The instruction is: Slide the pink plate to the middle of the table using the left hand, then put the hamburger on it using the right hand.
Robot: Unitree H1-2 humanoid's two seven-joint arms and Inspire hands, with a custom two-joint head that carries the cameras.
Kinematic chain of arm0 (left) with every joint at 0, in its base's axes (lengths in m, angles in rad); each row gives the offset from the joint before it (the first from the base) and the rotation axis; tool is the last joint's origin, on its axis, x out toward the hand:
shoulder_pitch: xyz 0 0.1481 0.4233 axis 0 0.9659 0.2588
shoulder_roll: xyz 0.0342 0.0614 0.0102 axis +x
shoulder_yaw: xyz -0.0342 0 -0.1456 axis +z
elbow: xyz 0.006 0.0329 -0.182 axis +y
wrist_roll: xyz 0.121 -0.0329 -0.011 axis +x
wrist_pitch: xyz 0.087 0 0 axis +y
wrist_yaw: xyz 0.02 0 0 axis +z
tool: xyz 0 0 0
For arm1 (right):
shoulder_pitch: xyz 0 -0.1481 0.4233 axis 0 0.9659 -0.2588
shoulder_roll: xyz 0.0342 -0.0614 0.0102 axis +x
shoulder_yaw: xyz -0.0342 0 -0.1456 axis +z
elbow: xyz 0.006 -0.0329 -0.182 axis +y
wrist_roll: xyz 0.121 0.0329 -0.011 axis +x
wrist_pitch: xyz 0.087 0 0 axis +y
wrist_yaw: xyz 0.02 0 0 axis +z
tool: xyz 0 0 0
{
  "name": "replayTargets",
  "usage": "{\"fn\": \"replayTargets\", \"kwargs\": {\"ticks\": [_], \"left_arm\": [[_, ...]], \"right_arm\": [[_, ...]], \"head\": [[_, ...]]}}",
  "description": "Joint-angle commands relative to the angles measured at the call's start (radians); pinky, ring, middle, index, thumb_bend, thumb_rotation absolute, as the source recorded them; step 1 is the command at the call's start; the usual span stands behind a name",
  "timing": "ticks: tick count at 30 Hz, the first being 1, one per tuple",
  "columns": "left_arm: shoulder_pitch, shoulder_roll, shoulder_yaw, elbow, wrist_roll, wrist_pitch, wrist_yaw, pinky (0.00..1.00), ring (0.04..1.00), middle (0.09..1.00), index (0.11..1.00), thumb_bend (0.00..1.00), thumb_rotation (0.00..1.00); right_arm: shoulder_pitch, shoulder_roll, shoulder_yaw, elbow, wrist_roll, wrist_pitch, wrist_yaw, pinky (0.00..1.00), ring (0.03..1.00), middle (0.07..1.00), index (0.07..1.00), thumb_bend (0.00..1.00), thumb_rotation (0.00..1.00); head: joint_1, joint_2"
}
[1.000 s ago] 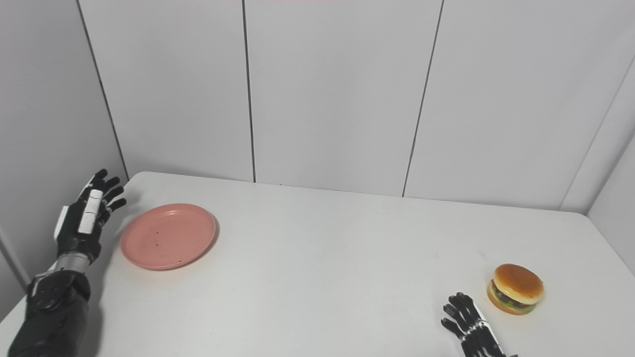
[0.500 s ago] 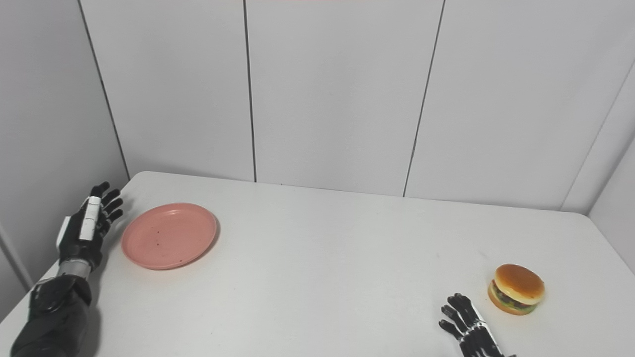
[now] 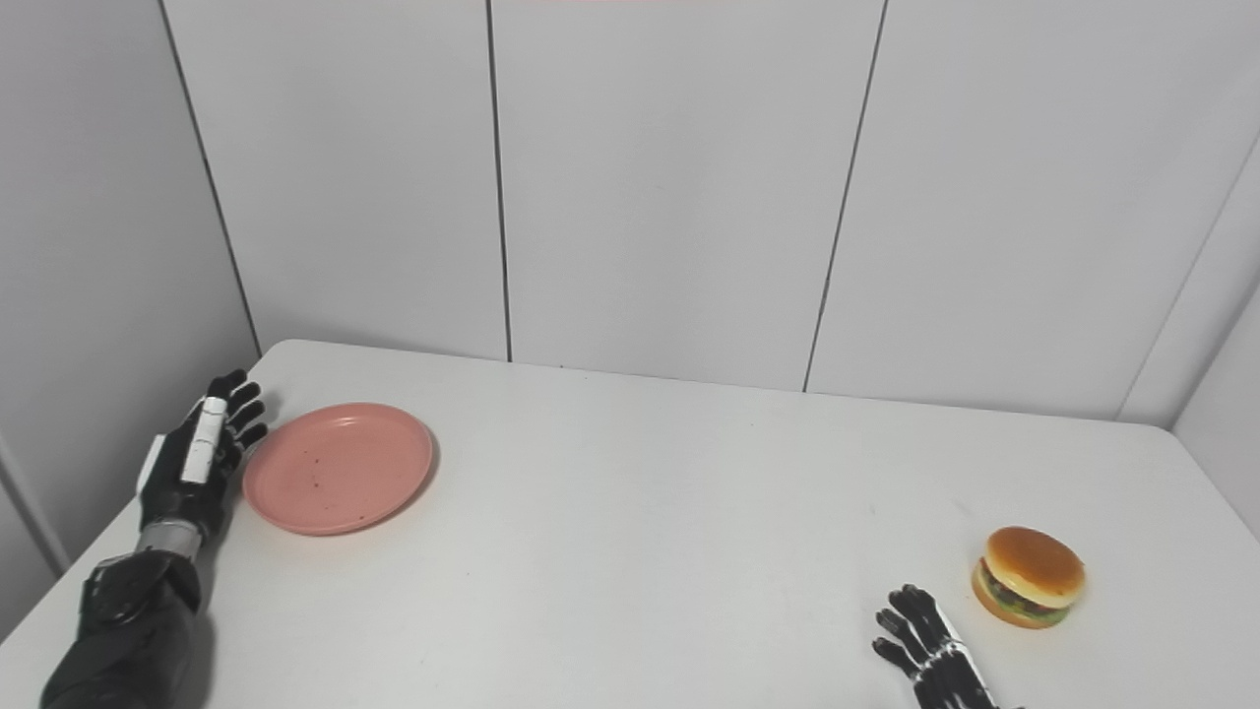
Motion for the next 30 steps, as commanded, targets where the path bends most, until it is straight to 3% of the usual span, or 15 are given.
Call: {"fn": "replayTargets", "kwargs": {"ticks": [1,5,11,24,30], "left_arm": [[-0.045,0.017,-0.014,0.003,0.015,-0.044,-0.017,0.88,0.919,0.904,0.869,0.88,0.8],[-0.038,0.008,-0.033,0.0,0.036,-0.047,-0.03,0.91,0.937,0.924,0.898,0.93,0.8],[-0.037,-0.01,-0.055,-0.01,0.05,-0.046,-0.032,0.92,0.93,0.916,0.888,0.89,0.8],[-0.034,-0.052,-0.069,-0.056,0.035,-0.041,-0.053,0.91,0.903,0.885,0.849,0.96,0.77],[-0.029,-0.078,-0.074,-0.092,0.036,-0.026,-0.044,0.78,0.889,0.876,0.835,0.97,0.77]], "right_arm": [[0.008,-0.033,-0.017,0.08,-0.02,0.137,-0.027,0.84,0.882,0.918,0.913,0.96,0.92],[0.009,-0.032,-0.015,0.073,-0.026,0.139,-0.029,0.85,0.882,0.92,0.916,0.96,0.92],[0.008,-0.027,-0.015,0.066,-0.033,0.143,-0.032,0.85,0.884,0.918,0.914,0.96,0.92],[0.012,-0.021,-0.01,0.047,-0.065,0.149,-0.043,0.84,0.887,0.926,0.917,0.96,0.93],[0.012,-0.02,-0.006,0.046,-0.078,0.149,-0.05,0.84,0.889,0.929,0.919,0.97,0.94]], "head": [[0.0,0.003],[-0.002,0.005],[-0.006,0.007],[-0.016,0.013],[-0.022,0.014]]}}
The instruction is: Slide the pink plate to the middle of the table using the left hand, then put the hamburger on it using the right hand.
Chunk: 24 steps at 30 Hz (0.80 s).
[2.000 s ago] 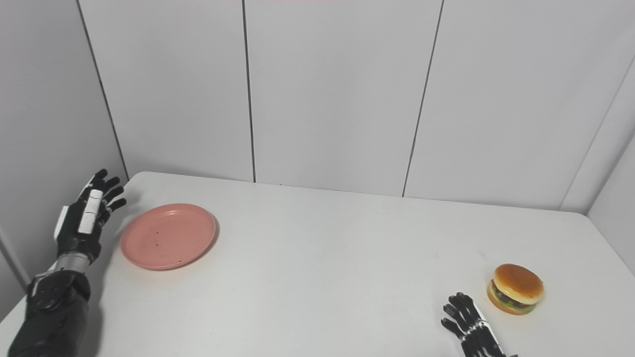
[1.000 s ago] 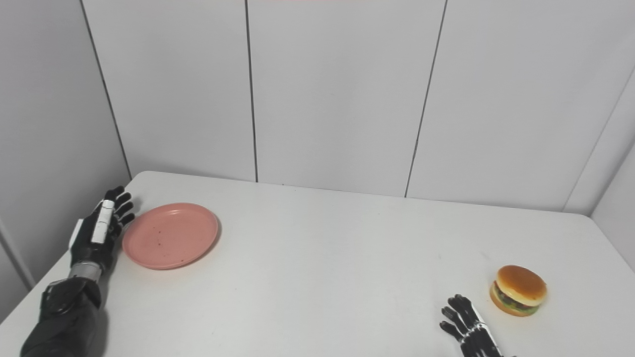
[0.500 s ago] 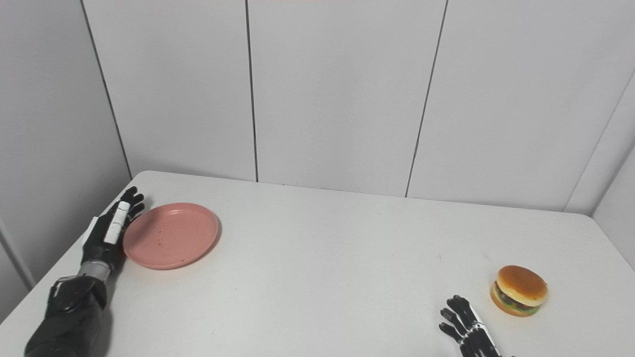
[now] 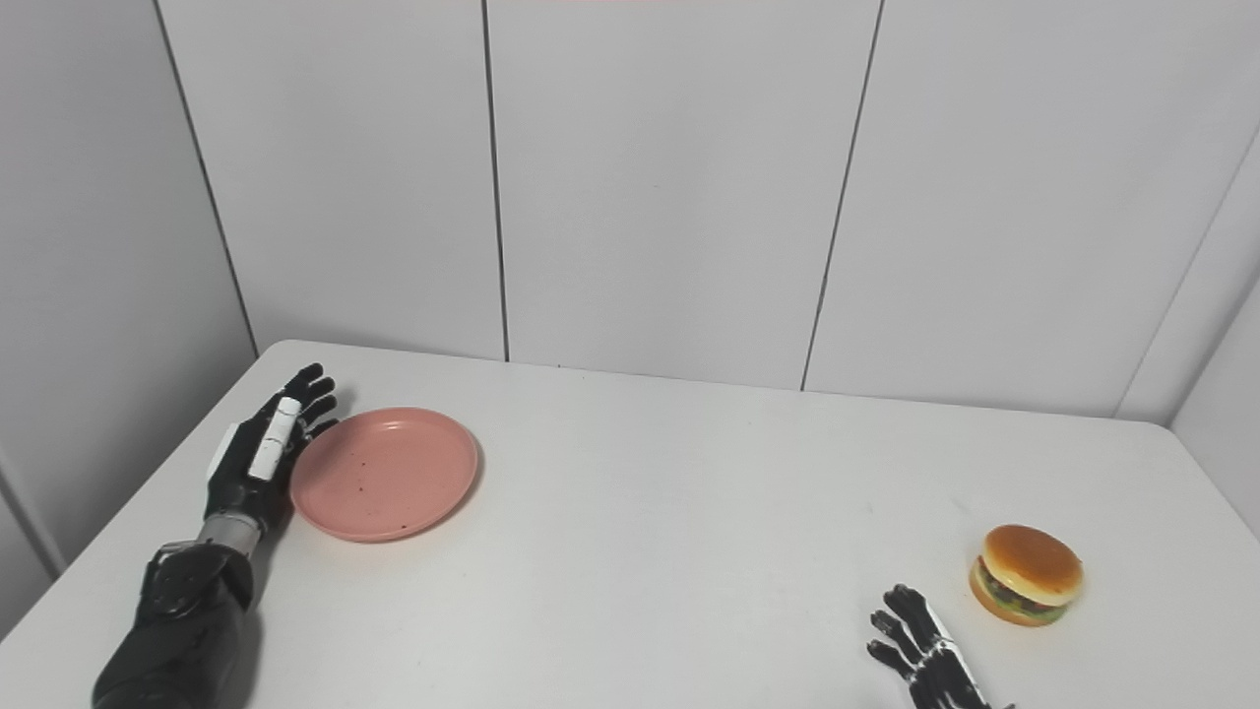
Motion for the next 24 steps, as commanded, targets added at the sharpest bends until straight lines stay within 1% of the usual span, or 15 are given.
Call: {"fn": "replayTargets", "kwargs": {"ticks": [1,3,5,8,10,12,13,15,19,22,24], "left_arm": [[-0.019,-0.006,-0.008,-0.029,-0.005,-0.025,-0.01,0.79,0.892,0.88,0.838,0.97,0.77],[-0.018,-0.012,-0.014,-0.034,0.0,-0.03,-0.011,0.85,0.901,0.886,0.841,0.97,0.78],[-0.018,-0.018,-0.022,-0.037,0.009,-0.035,-0.003,0.84,0.898,0.884,0.839,0.98,0.79],[-0.015,-0.03,-0.033,-0.053,0.006,-0.034,-0.009,0.85,0.904,0.891,0.846,0.98,0.79],[-0.014,-0.04,-0.042,-0.059,0.009,-0.032,-0.006,0.87,0.916,0.899,0.853,0.98,0.8],[-0.014,-0.046,-0.049,-0.064,0.013,-0.03,0.001,0.87,0.915,0.897,0.854,0.99,0.8],[-0.011,-0.052,-0.052,-0.07,0.013,-0.028,0.001,0.84,0.908,0.893,0.861,0.97,0.8],[-0.008,-0.063,-0.057,-0.075,0.014,-0.029,-0.003,0.82,0.903,0.89,0.864,0.96,0.81],[-0.001,-0.082,-0.068,-0.085,0.019,-0.03,-0.002,0.84,0.903,0.886,0.866,0.93,0.8],[0.007,-0.095,-0.076,-0.096,0.019,-0.022,-0.005,0.89,0.914,0.891,0.863,0.92,0.8],[0.013,-0.103,-0.082,-0.1,0.022,-0.019,-0.004,0.9,0.915,0.891,0.863,0.92,0.81]], "right_arm": [[0.005,-0.019,-0.007,0.068,-0.028,0.115,-0.023,0.84,0.89,0.931,0.92,0.97,0.94],[0.006,-0.018,-0.005,0.065,-0.037,0.111,-0.027,0.83,0.889,0.932,0.923,0.97,0.95],[0.007,-0.018,-0.003,0.062,-0.044,0.112,-0.029,0.83,0.89,0.933,0.924,0.97,0.95],[0.007,-0.016,-0.001,0.059,-0.051,0.114,-0.032,0.83,0.891,0.934,0.926,0.97,0.95],[0.007,-0.014,-0.001,0.058,-0.058,0.114,-0.035,0.83,0.891,0.935,0.927,0.98,0.95],[0.007,-0.012,0.0,0.057,-0.061,0.112,-0.037,0.83,0.887,0.932,0.925,0.97,0.95],[0.007,-0.01,0.001,0.056,-0.061,0.113,-0.037,0.83,0.887,0.93,0.923,0.97,0.95],[0.007,-0.01,0.004,0.054,-0.063,0.113,-0.037,0.83,0.886,0.929,0.922,0.97,0.95],[0.006,-0.012,0.011,0.052,-0.066,0.11,-0.034,0.83,0.889,0.931,0.927,0.95,0.95],[0.007,-0.013,0.015,0.048,-0.069,0.108,-0.035,0.83,0.886,0.928,0.925,0.93,0.95],[0.008,-0.013,0.017,0.042,-0.071,0.111,-0.035,0.83,0.888,0.93,0.925,0.93,0.95]], "head": [[-0.002,0.002],[-0.003,0.003],[-0.005,0.003],[-0.007,0.005],[-0.008,0.005],[-0.01,0.005],[-0.012,0.006],[-0.014,0.007],[-0.015,0.008],[-0.017,0.009],[-0.019,0.012]]}}
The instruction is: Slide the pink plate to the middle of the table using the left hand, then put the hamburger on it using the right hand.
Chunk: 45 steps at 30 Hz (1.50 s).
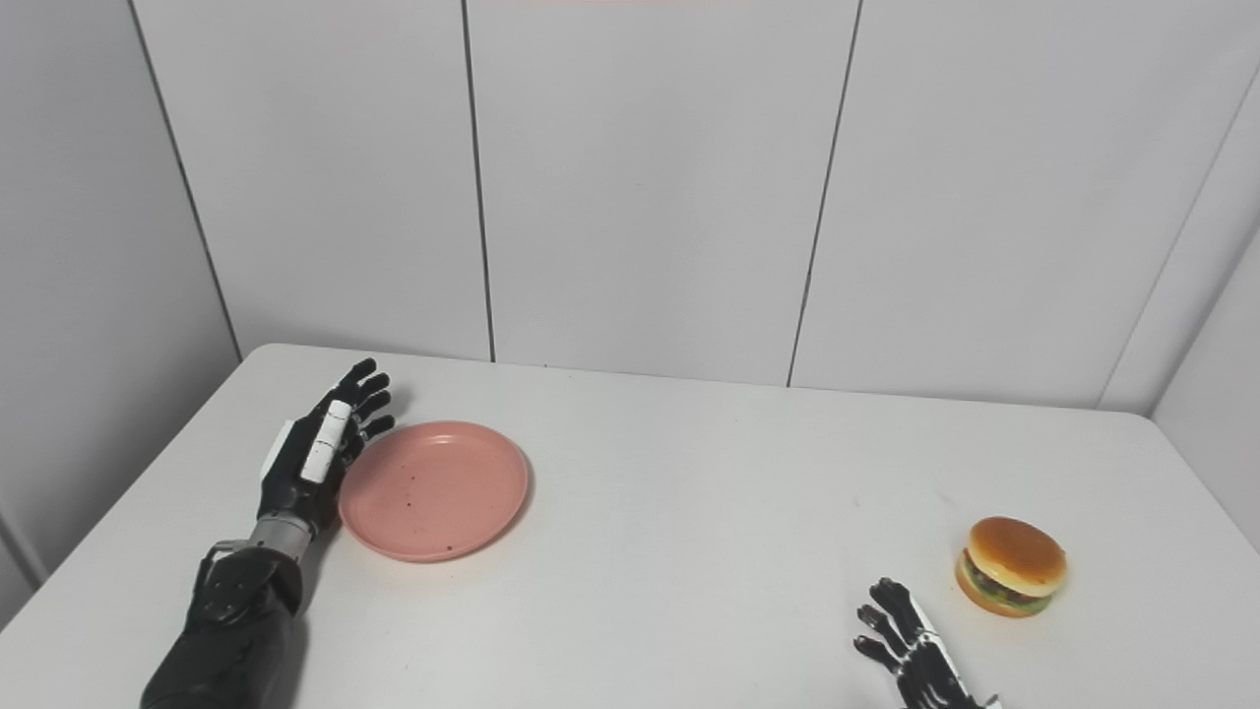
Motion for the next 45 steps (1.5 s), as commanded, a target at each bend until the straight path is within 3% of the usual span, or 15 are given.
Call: {"fn": "replayTargets", "kwargs": {"ticks": [1,18,31,45], "left_arm": [[0.004,-0.013,-0.005,-0.01,0.002,-0.019,-0.005,0.91,0.919,0.894,0.867,0.91,0.81],[0.044,-0.089,-0.02,-0.073,-0.013,0.024,-0.009,0.91,0.927,0.901,0.881,0.88,0.81],[0.039,-0.145,-0.026,-0.05,-0.015,0.044,-0.021,0.93,0.946,0.916,0.885,0.86,0.78],[0.012,-0.186,-0.062,0.027,0.022,0.008,-0.003,0.92,0.921,0.896,0.874,0.95,0.77]], "right_arm": [[0.006,-0.011,0.004,0.051,-0.024,0.112,-0.008,0.83,0.888,0.93,0.925,0.93,0.95],[0.007,-0.014,0.021,0.032,-0.034,0.121,-0.019,0.83,0.886,0.931,0.929,0.91,0.96],[0.013,-0.014,0.033,0.017,-0.041,0.116,-0.021,0.83,0.885,0.933,0.929,0.9,0.96],[0.023,-0.011,0.04,-0.018,-0.061,0.135,-0.026,0.82,0.891,0.934,0.932,0.91,0.97]], "head": [[0.001,0.002],[-0.01,0.01],[-0.023,0.019],[-0.037,0.032]]}}
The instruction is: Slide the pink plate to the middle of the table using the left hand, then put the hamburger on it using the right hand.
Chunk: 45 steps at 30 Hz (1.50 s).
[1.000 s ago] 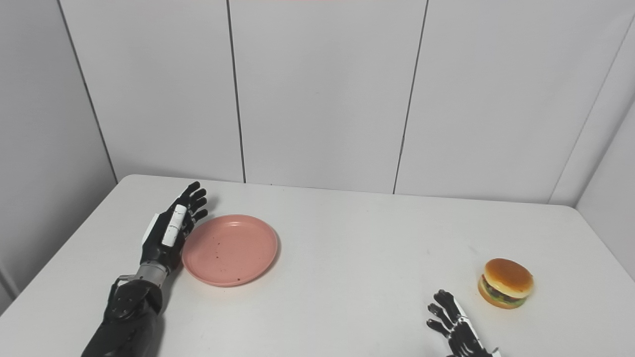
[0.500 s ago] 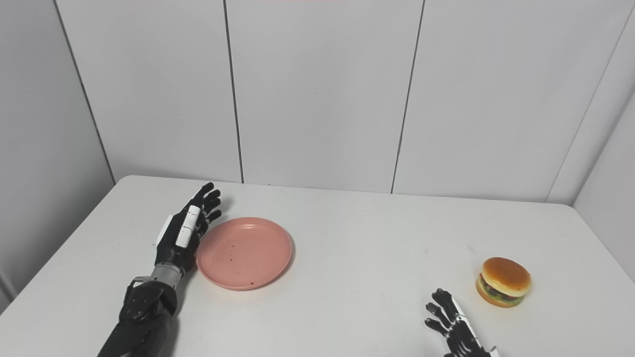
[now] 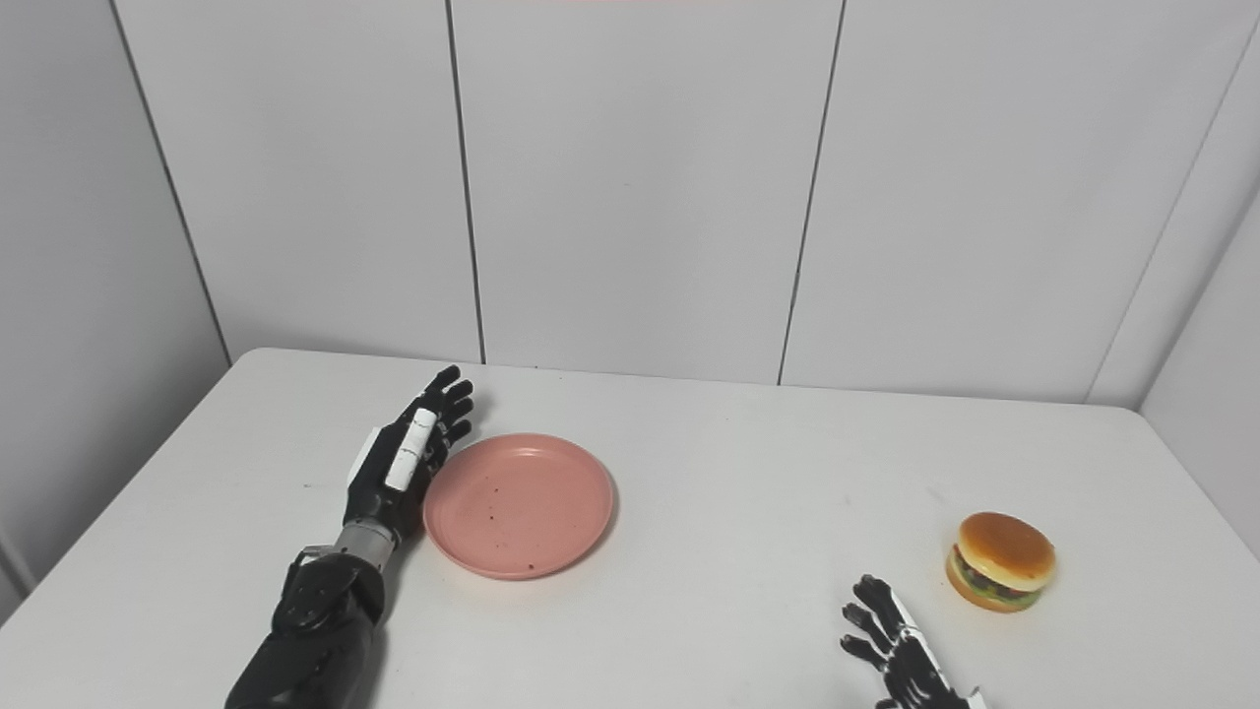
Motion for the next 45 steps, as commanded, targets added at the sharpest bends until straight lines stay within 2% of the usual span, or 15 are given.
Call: {"fn": "replayTargets", "kwargs": {"ticks": [1,10,19,29,36,45], "left_arm": [[0.035,-0.045,-0.009,0.044,0.002,-0.031,0.001,0.92,0.92,0.895,0.872,0.95,0.77],[0.037,-0.07,-0.02,0.041,0.004,-0.022,0.001,0.89,0.907,0.886,0.871,0.95,0.77],[0.046,-0.1,-0.029,0.028,0.005,-0.011,-0.001,0.89,0.91,0.885,0.859,0.9,0.77],[0.052,-0.126,-0.052,0.036,0.011,-0.013,-0.012,0.88,0.907,0.883,0.863,0.95,0.77],[0.059,-0.141,-0.077,0.037,0.02,-0.021,-0.033,0.89,0.912,0.893,0.873,0.95,0.78],[0.086,-0.156,-0.095,-0.017,0.02,0.01,-0.05,0.87,0.898,0.882,0.865,0.94,0.78]], "right_arm": [[0.007,0.005,0.015,0.027,-0.018,0.087,0.003,0.82,0.892,0.934,0.932,0.91,0.97],[0.008,0.011,0.022,0.013,-0.037,0.093,-0.002,0.82,0.896,0.94,0.937,0.89,0.98],[0.009,0.02,0.035,-0.008,-0.053,0.106,-0.015,0.82,0.895,0.938,0.939,0.88,0.98],[0.011,0.031,0.047,-0.036,-0.071,0.131,-0.028,0.82,0.897,0.937,0.943,0.87,0.97],[0.006,0.039,0.057,-0.056,-0.09,0.154,-0.032,0.82,0.897,0.942,0.948,0.85,0.98],[0.001,0.068,0.071,-0.08,-0.133,0.178,-0.049,0.81,0.894,0.944,0.951,0.85,1.0]], "head": [[-0.001,0.002],[-0.025,0.01],[-0.046,0.019],[-0.067,0.033],[-0.108,0.053],[-0.185,0.068]]}}
